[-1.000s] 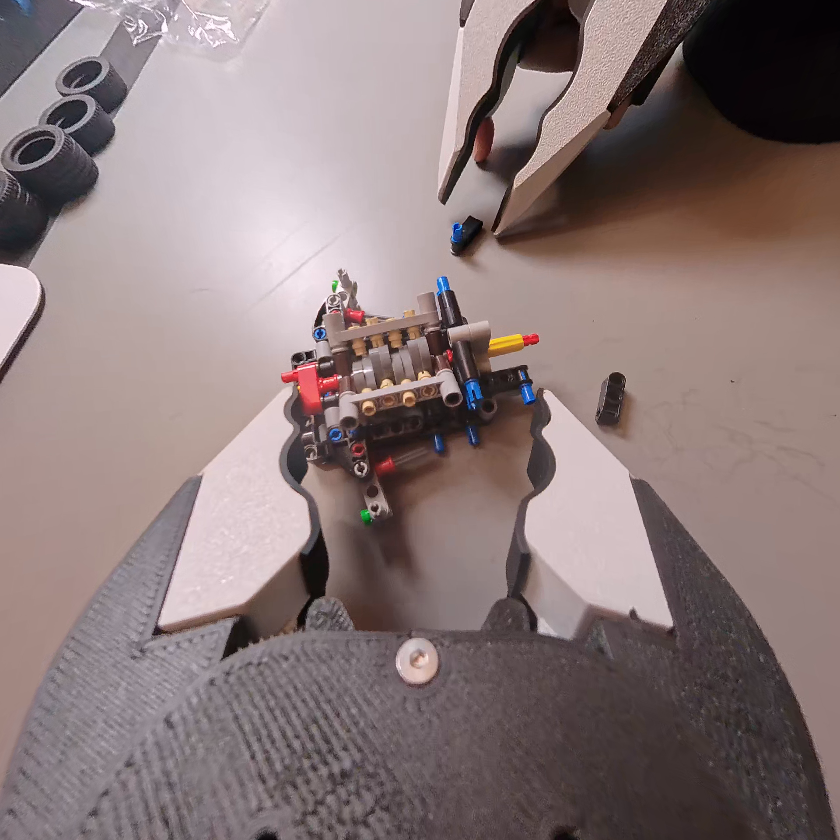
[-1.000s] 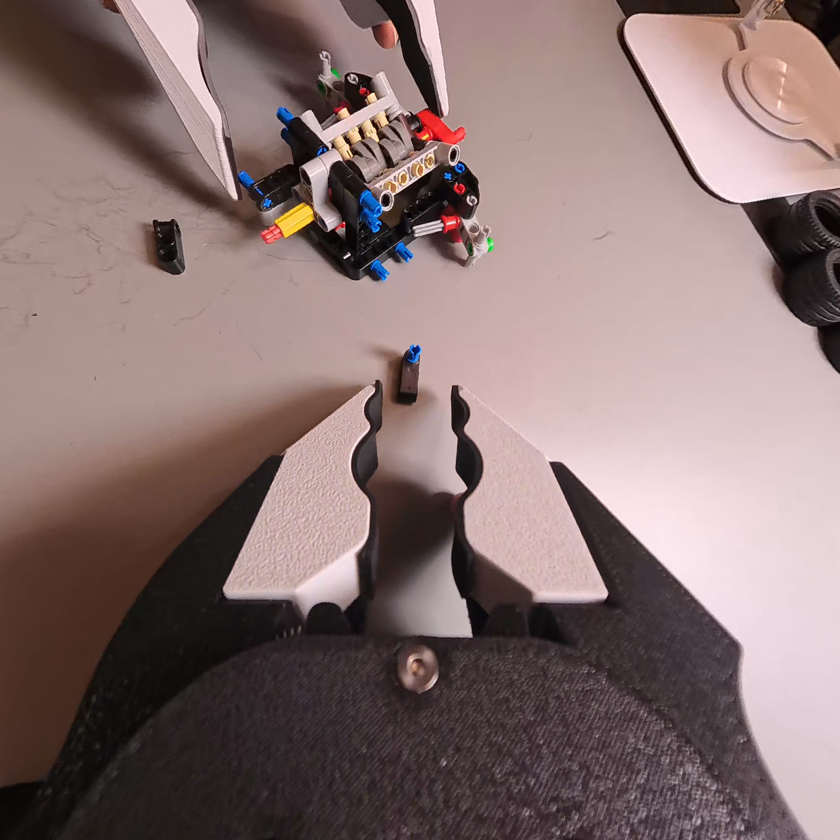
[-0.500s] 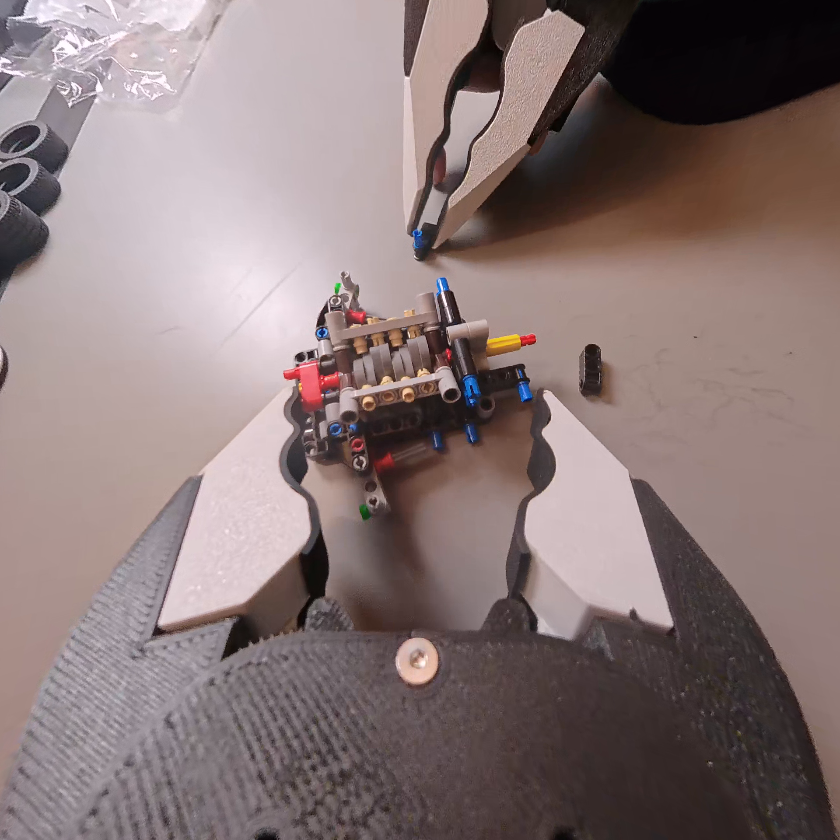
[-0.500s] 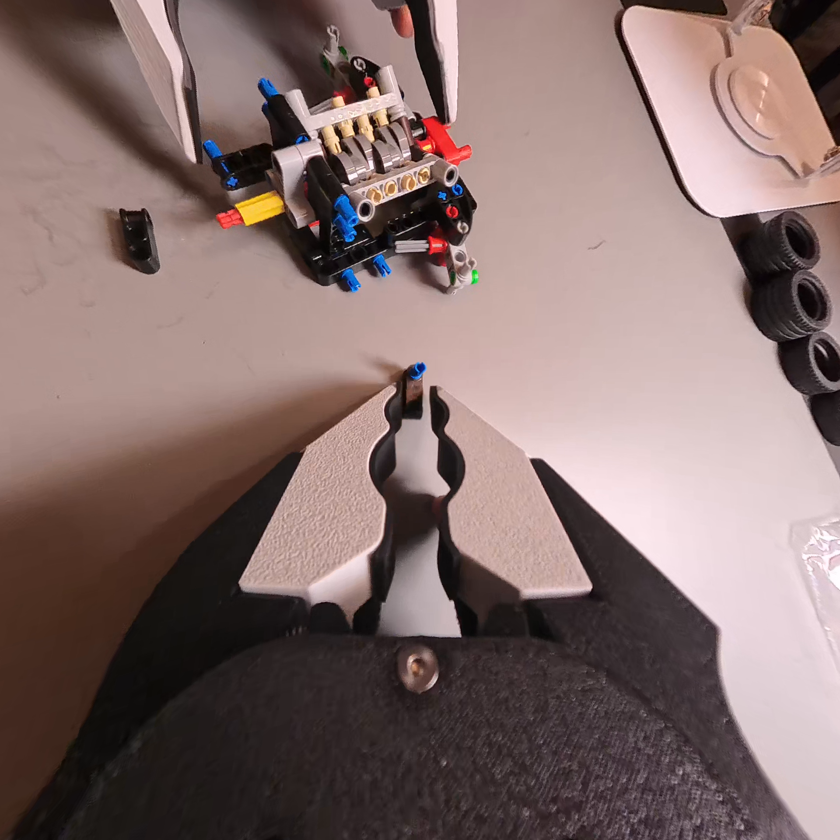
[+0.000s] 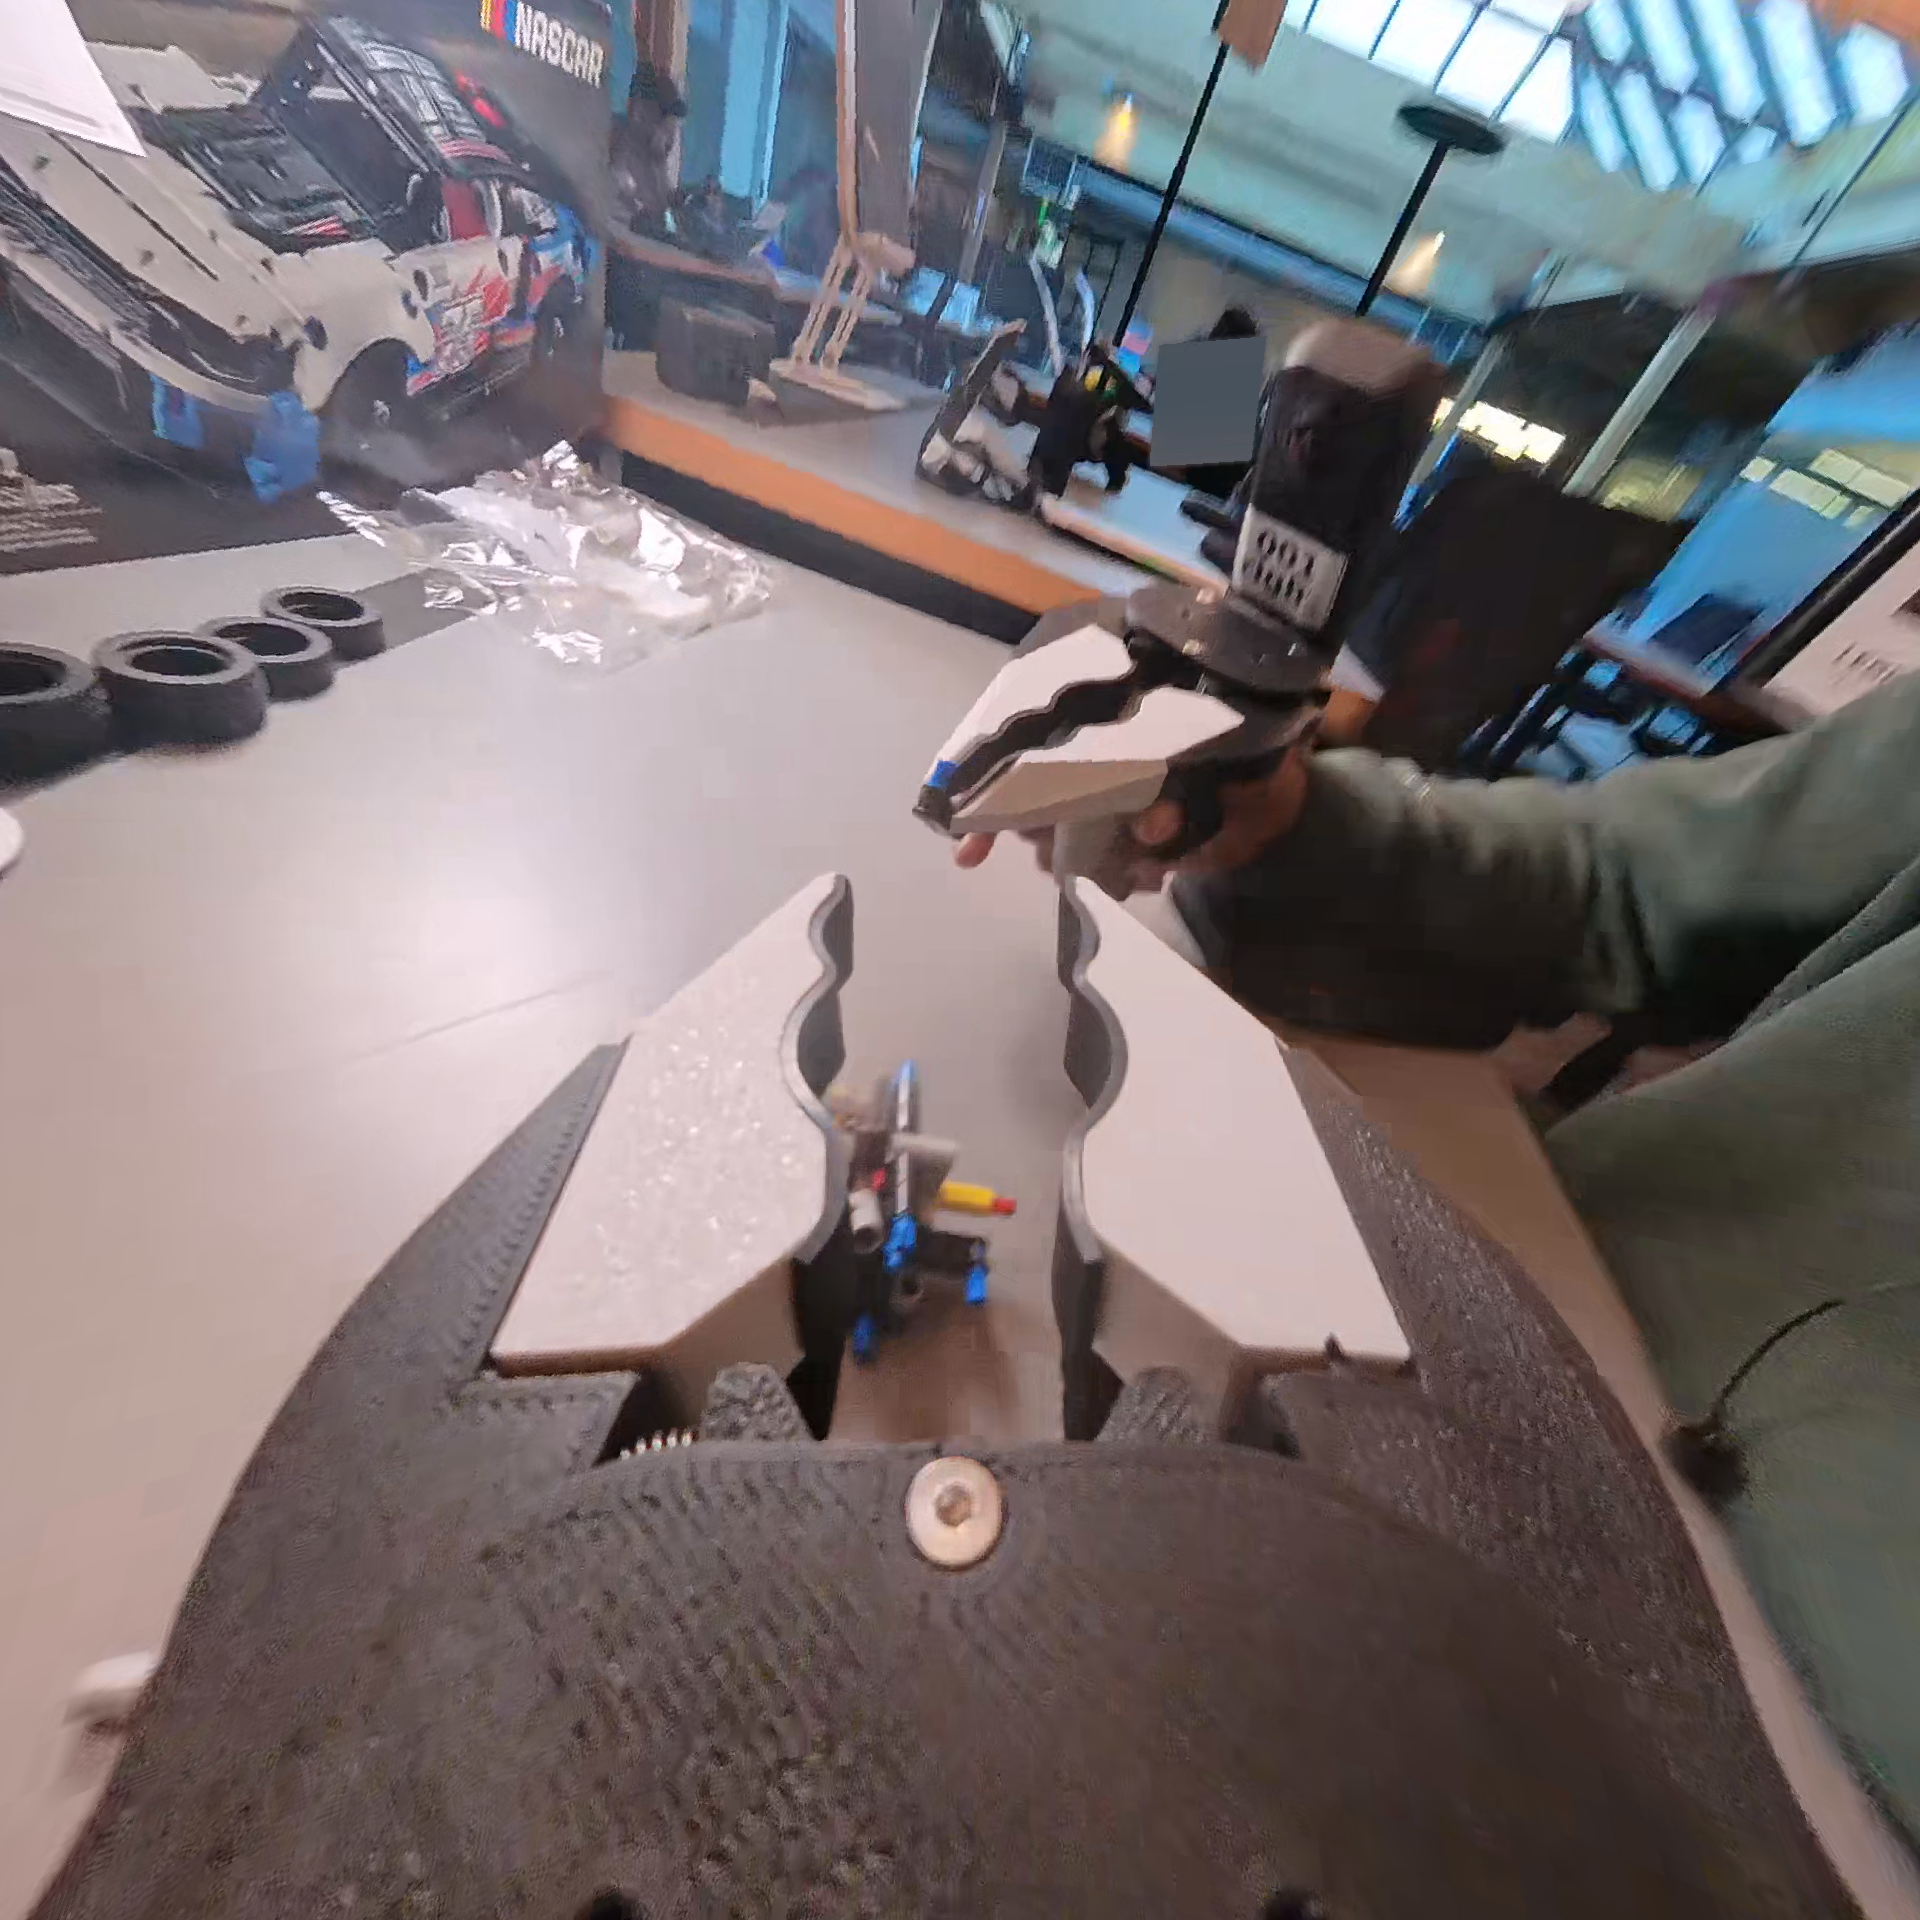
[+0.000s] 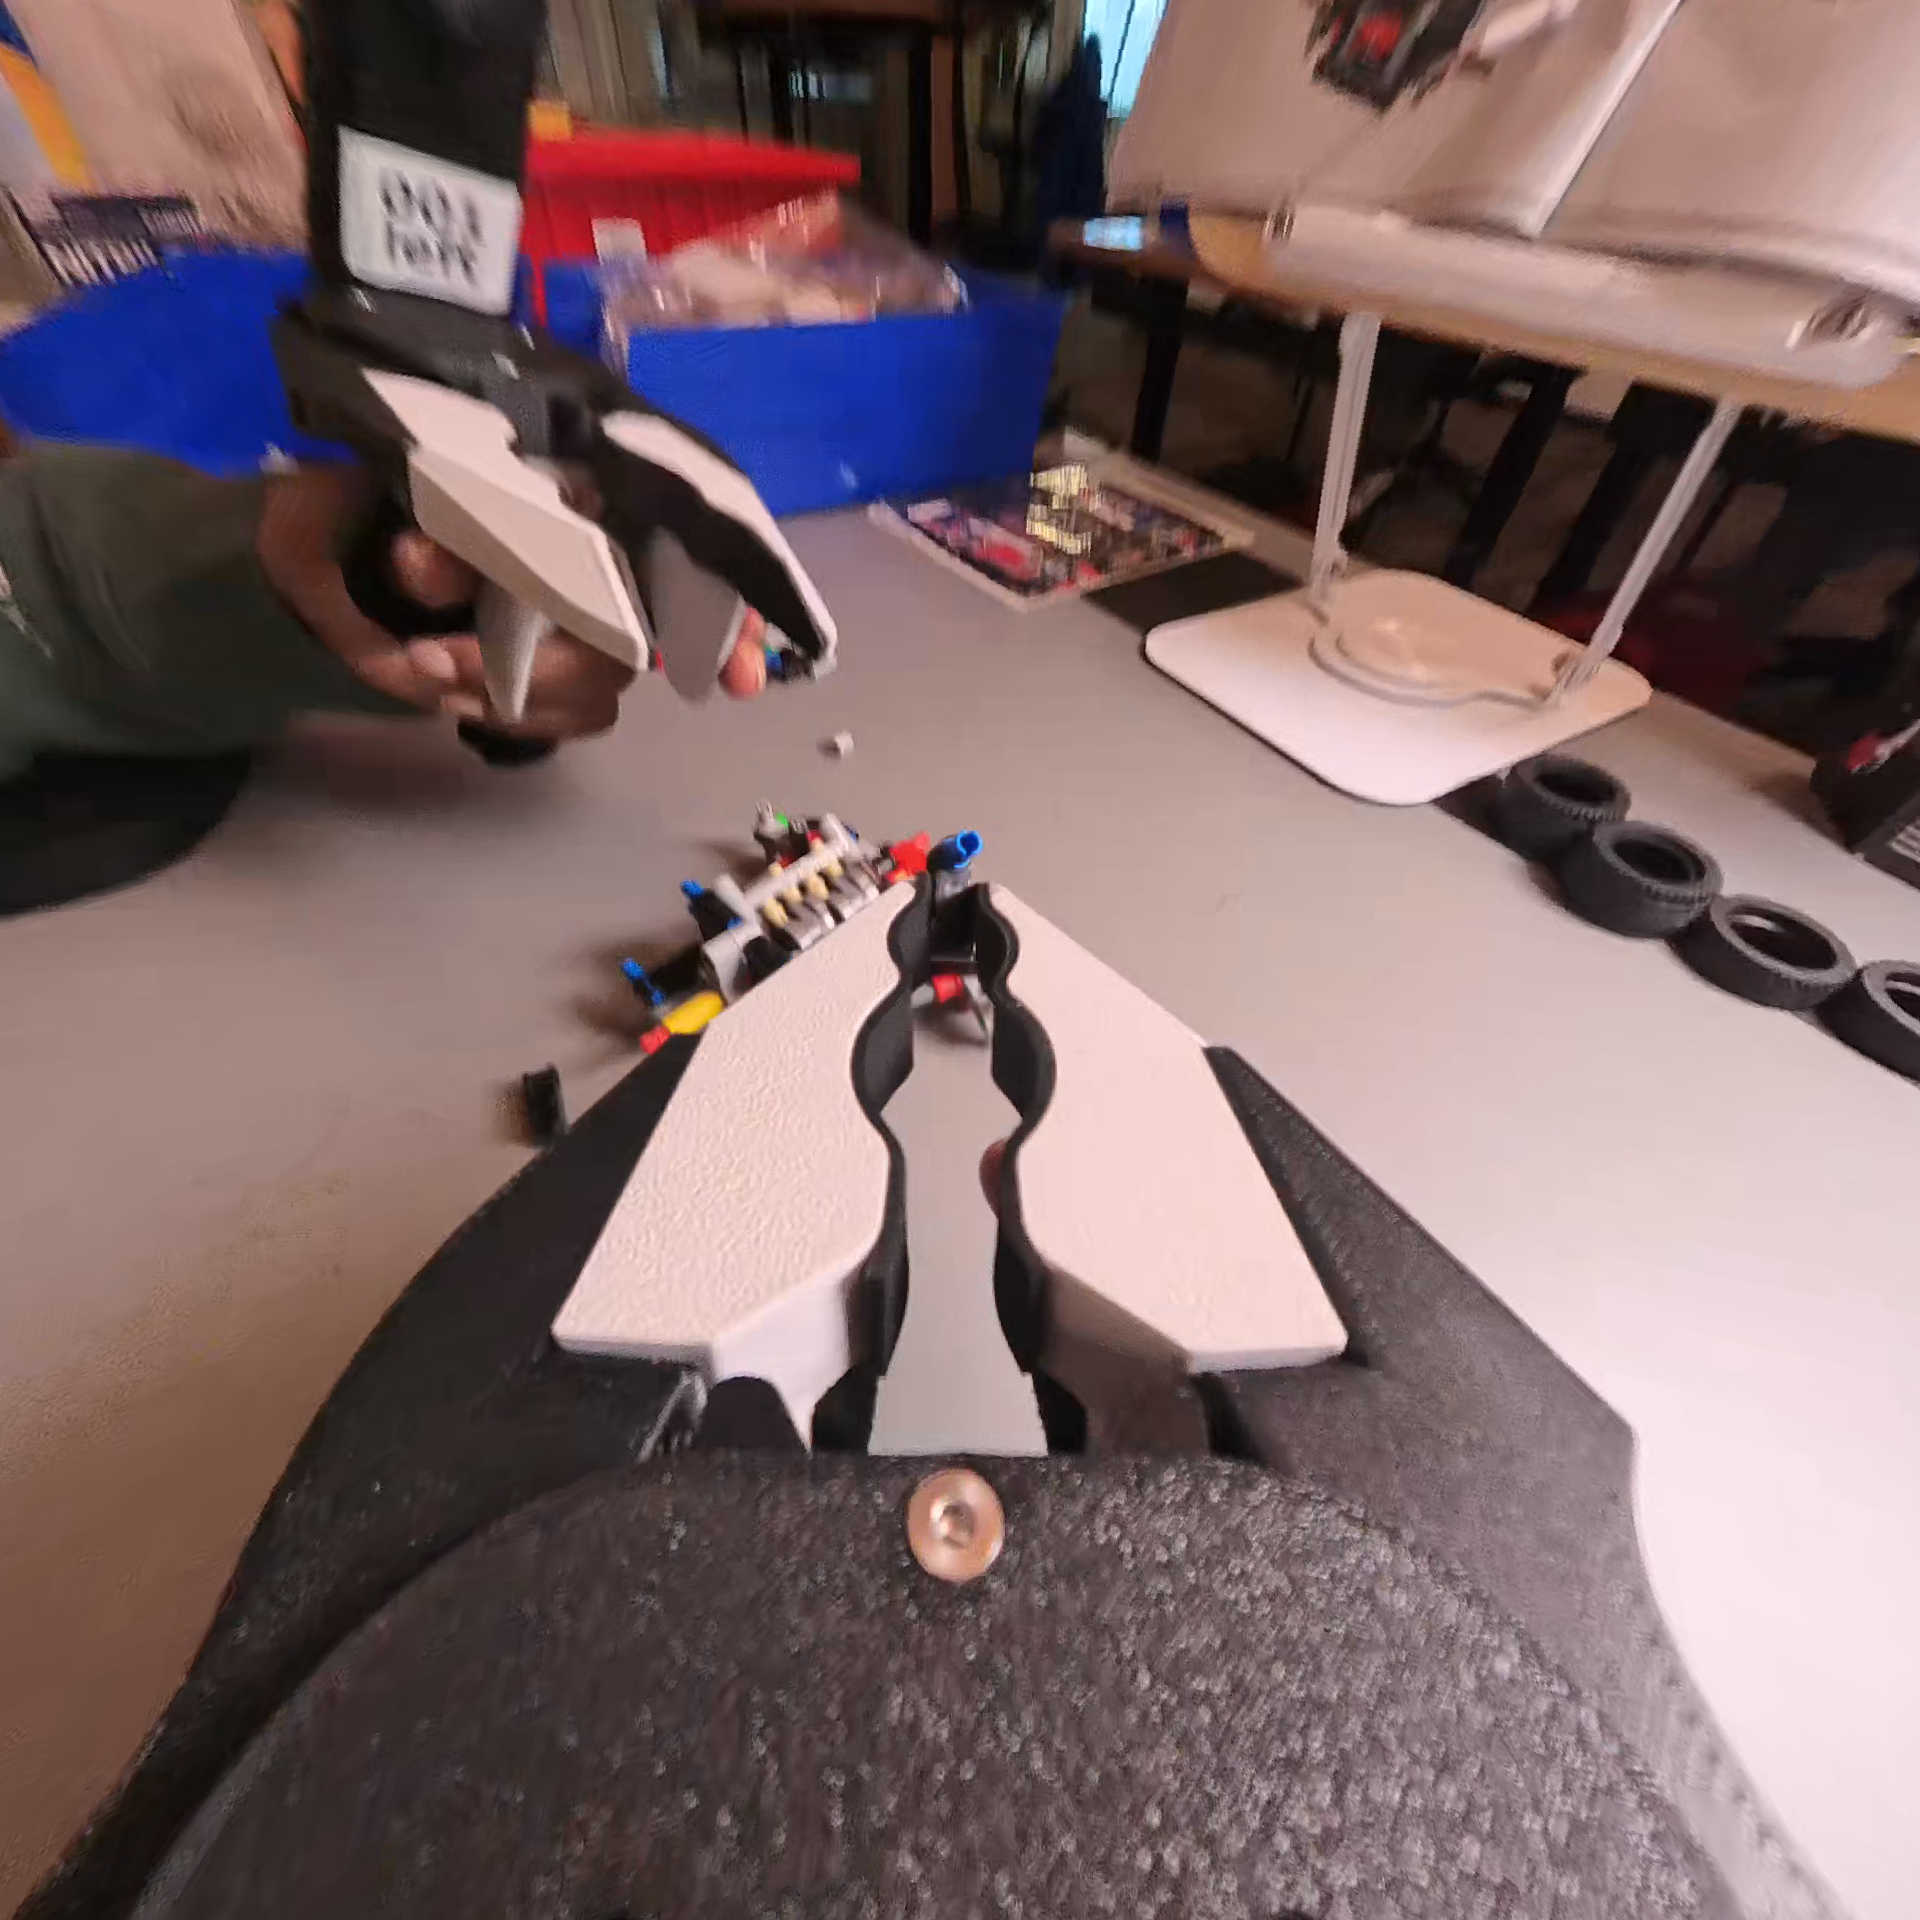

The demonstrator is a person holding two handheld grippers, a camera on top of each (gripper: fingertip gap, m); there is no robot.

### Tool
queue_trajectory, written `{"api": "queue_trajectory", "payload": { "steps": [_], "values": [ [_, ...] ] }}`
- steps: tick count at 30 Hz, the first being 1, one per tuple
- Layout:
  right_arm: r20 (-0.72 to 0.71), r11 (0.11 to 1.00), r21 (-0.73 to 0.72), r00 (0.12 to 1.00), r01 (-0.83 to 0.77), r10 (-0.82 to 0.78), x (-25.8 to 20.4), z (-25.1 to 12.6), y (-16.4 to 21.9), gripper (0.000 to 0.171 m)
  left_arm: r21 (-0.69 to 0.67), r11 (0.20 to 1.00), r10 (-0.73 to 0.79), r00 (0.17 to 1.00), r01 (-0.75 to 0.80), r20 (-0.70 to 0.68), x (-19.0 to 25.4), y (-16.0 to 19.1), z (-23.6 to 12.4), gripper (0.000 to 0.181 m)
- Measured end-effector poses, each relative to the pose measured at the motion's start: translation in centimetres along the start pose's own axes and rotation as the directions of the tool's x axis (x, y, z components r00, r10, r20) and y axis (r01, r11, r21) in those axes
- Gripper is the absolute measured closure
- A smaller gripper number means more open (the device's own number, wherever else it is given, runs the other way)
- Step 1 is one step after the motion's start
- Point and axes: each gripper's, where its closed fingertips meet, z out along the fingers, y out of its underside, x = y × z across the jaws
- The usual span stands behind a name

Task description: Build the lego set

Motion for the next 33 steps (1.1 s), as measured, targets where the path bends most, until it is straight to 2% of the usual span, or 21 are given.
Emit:
{"api": "queue_trajectory", "payload": {
  "steps": [2, 4, 9, 14, 19, 28, 33],
  "values": [
    [0.022, 0.997, 0.076, 1.000, 0.006, -0.008, -0.9, -0.1, -1.3, 0.165, 0.063, 0.992, -0.106, 0.994, 0.108, -0.032, 0.7, -0.7, 0.6, 0.151],
    [0.094, 0.990, 0.139, 0.996, -0.024, 0.011, -2.4, -0.2, -2.3, 0.165, 0.100, 0.979, -0.172, 0.983, 0.177, -0.062, 1.1, -0.9, 1.1, 0.150],
    [0.294, 0.941, 0.222, 0.938, -0.254, 0.184, -4.6, -0.8, -4.2, 0.165, 0.095, 0.988, -0.109, 0.988, 0.120, -0.107, 3.0, -0.6, 1.9, 0.151],
    [0.471, 0.886, 0.204, 0.835, -0.417, 0.284, -5.9, -1.3, -4.9, 0.165, 0.096, 0.962, -0.220, 0.937, 0.254, -0.270, 5.1, -0.8, 2.2, 0.158],
    [0.567, 0.824, 0.196, 0.747, -0.531, 0.346, -5.9, -1.8, -5.5, 0.165, 0.099, 0.927, -0.303, 0.878, 0.362, -0.371, 6.0, -1.1, 2.1, 0.164],
    [0.714, 0.712, 0.130, 0.563, -0.690, 0.416, -6.2, -2.3, -6.3, 0.165, 0.106, 0.895, -0.356, 0.836, 0.434, -0.418, 6.6, -1.3, 2.6, 0.166],
    [0.727, 0.715, 0.111, 0.547, -0.691, 0.415, -6.7, -2.0, -6.1, 0.166, 0.122, 0.885, -0.357, 0.823, 0.449, -0.443, 7.0, -1.8, 2.6, 0.172]
  ]
}}
